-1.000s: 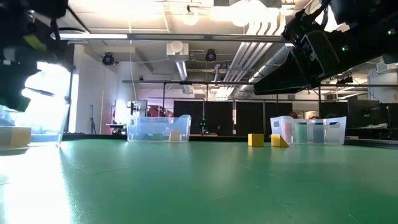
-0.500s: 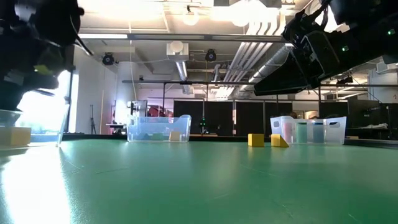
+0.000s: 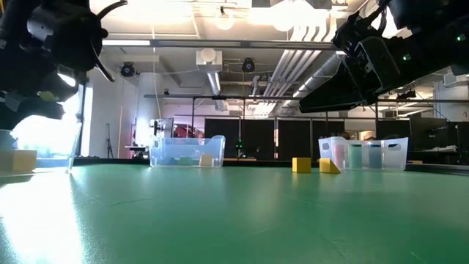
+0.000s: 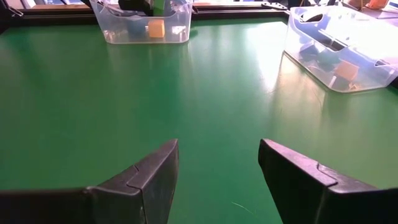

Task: Sort blocks by size
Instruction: Put the green square block into the bottom transparent bin

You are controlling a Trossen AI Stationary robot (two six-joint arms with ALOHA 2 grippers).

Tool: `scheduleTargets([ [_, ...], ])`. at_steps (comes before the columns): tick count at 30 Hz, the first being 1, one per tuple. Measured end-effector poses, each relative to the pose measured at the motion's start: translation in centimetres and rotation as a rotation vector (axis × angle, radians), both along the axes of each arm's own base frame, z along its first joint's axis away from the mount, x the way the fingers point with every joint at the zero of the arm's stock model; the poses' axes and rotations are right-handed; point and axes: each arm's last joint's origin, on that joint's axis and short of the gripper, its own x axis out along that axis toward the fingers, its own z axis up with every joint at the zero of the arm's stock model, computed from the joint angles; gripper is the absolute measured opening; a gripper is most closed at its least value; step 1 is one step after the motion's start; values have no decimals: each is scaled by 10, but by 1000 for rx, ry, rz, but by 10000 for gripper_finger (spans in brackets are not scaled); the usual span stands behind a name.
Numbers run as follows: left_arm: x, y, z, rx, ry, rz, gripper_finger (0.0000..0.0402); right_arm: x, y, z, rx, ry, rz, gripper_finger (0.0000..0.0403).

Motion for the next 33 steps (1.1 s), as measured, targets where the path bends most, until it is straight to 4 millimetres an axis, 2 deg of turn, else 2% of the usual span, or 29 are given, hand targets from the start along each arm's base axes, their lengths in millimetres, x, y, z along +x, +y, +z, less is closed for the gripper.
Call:
scheduleTargets([
  [7, 1, 1, 0, -15, -5, 12, 122, 0, 0, 0, 0, 0, 0, 222],
  [14, 14, -3, -6, -60, -139, 30, 123, 0, 0, 0, 0, -1, 0, 222],
  [21, 14, -3, -5, -39, -139, 31, 124, 0, 0, 0, 0, 0, 0, 222],
  [33, 9, -2, -19, -66, -149, 21, 131, 0, 0, 0, 0, 1, 0, 222],
])
